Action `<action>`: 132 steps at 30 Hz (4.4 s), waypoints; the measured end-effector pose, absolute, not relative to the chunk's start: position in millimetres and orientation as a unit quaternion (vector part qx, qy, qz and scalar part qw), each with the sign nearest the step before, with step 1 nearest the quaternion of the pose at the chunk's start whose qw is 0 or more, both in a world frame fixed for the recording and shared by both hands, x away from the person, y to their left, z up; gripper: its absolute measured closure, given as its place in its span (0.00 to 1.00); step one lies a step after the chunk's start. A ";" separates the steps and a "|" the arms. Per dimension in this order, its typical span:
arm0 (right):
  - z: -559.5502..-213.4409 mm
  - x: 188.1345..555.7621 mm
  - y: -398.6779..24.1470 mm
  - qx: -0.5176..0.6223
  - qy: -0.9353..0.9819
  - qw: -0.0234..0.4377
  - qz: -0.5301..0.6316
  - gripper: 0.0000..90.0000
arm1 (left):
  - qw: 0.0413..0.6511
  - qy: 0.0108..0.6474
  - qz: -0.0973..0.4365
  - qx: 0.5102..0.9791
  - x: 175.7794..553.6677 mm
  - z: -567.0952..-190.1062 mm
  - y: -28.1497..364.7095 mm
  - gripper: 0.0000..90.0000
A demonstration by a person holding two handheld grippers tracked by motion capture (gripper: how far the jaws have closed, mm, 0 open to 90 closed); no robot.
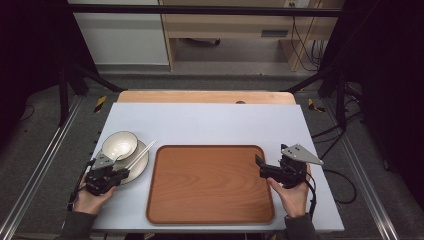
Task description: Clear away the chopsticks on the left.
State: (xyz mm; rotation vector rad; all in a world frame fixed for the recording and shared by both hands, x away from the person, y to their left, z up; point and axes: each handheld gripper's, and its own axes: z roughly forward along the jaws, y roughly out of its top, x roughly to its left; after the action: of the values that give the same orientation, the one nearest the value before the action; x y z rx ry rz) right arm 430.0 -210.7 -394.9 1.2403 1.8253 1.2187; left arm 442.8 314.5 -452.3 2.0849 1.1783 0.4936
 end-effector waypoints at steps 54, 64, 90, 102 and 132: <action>-395.0 428.7 -211.7 0.472 0.688 0.304 0.460 0.07 | 0.446 0.508 0.259 0.690 397.0 -399.2 208.5 0.93; -393.9 428.7 -212.9 0.471 0.687 0.302 0.464 0.07 | 0.429 0.551 0.289 0.655 378.2 -423.4 193.2 0.93; -395.0 429.1 -213.1 0.471 0.689 0.299 0.461 0.08 | 0.381 0.586 0.273 0.661 379.0 -472.3 181.7 0.93; -395.8 429.7 -211.3 0.470 0.691 0.299 0.460 0.08 | 0.359 0.597 0.261 0.668 386.5 -482.1 180.0 0.93; -396.6 429.1 -210.1 0.471 0.693 0.297 0.459 0.07 | 0.416 0.463 0.259 0.739 390.9 -404.3 207.6 0.55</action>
State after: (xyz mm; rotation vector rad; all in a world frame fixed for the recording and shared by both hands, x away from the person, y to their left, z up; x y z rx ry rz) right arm 429.1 -210.1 -396.6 1.2513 1.8416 1.2203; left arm 390.9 207.6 -404.3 1.8547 1.1626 0.6495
